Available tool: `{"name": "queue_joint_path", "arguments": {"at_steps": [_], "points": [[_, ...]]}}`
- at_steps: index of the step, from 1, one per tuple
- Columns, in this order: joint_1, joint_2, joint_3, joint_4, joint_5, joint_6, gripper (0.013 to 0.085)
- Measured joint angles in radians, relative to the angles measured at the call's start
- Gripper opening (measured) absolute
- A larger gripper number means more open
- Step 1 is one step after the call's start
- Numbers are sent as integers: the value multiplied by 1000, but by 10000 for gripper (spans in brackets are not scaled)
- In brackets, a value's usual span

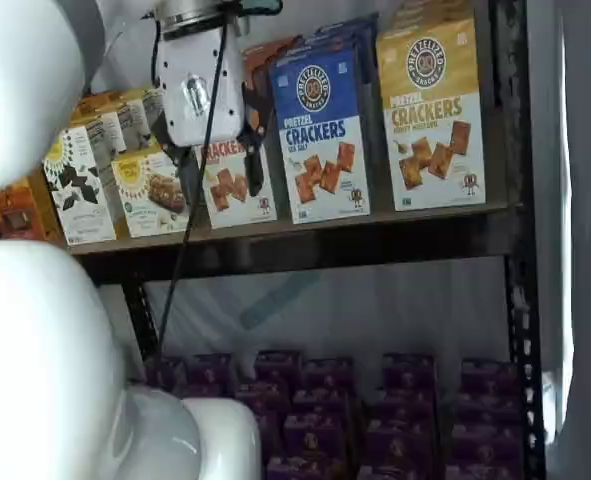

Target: Retrieve the yellow and white box located on the top shelf, the sixth one from the left

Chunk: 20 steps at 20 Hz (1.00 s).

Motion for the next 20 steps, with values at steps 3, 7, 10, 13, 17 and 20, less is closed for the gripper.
{"name": "queue_joint_path", "arguments": {"at_steps": [3, 7, 10, 13, 17, 20], "points": [[-25, 7, -6, 28, 13, -12, 850], [-20, 5, -3, 31, 6, -8, 850], [-11, 3, -1, 22, -1, -2, 850], [-16, 2, -2, 1, -20, -16, 850], [-48, 3, -4, -38, -69, -60, 850], [-82, 13, -4, -72, -119, -104, 850]]}}
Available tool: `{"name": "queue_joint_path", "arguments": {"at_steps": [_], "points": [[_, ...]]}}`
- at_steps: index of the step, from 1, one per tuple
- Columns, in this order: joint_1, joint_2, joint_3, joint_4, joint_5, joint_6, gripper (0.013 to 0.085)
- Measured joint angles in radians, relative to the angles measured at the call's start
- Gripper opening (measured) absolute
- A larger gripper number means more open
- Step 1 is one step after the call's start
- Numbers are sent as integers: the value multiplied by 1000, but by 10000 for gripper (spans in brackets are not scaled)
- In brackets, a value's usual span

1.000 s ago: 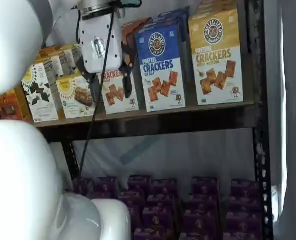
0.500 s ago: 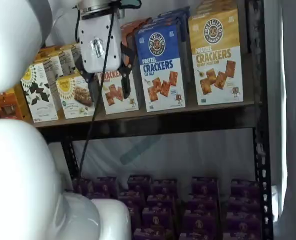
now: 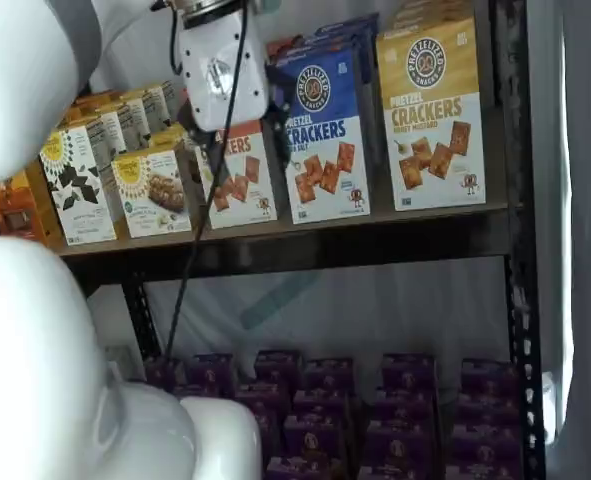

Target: Retrieve the yellow and white box located on the top shelf, the sixth one from the left

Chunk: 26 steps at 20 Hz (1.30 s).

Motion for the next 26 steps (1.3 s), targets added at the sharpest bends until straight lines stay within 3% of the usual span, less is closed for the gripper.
{"name": "queue_joint_path", "arguments": {"at_steps": [6, 9, 16, 22, 26], "points": [[-87, 33, -1, -49, -98, -91, 850], [-155, 58, -4, -51, -157, -152, 850], [-322, 142, -44, 3, -260, -298, 850], [-416, 235, -107, 17, -320, -387, 850], [-467, 287, -150, 60, -333, -434, 850]]}}
